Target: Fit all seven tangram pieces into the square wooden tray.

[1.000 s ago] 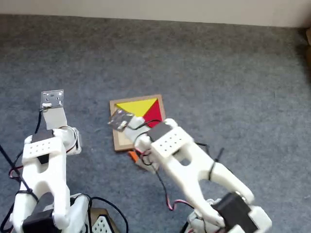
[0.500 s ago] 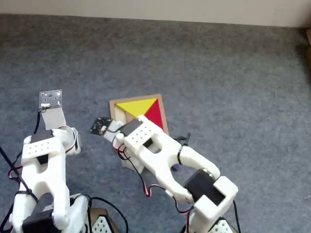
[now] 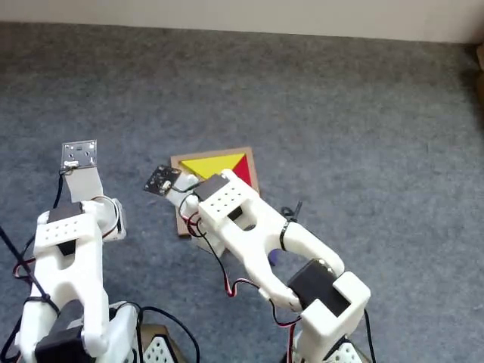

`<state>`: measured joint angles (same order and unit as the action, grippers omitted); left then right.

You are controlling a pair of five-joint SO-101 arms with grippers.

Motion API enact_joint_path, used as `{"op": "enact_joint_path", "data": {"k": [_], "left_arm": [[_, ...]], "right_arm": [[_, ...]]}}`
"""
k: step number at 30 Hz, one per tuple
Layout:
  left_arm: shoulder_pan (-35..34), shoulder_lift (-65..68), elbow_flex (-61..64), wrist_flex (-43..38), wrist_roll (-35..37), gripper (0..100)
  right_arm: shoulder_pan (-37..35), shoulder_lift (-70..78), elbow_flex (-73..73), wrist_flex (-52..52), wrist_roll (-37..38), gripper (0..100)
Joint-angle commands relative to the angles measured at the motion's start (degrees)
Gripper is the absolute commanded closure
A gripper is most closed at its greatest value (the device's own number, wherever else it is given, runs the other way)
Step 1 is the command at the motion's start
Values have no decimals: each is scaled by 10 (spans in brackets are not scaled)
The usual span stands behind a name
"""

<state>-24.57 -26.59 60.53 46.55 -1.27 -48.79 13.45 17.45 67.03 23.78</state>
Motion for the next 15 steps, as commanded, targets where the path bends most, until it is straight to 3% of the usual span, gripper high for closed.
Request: {"op": "enact_joint_path", "data": {"k": [1, 15], "left_arm": [[-7, -15, -38, -9, 3, 814], [-6, -15, -38, -9, 3, 814]], "right_arm": [[-7, -21, 0, 33, 7, 839], [-15, -46, 64, -7, 8, 839]]}}
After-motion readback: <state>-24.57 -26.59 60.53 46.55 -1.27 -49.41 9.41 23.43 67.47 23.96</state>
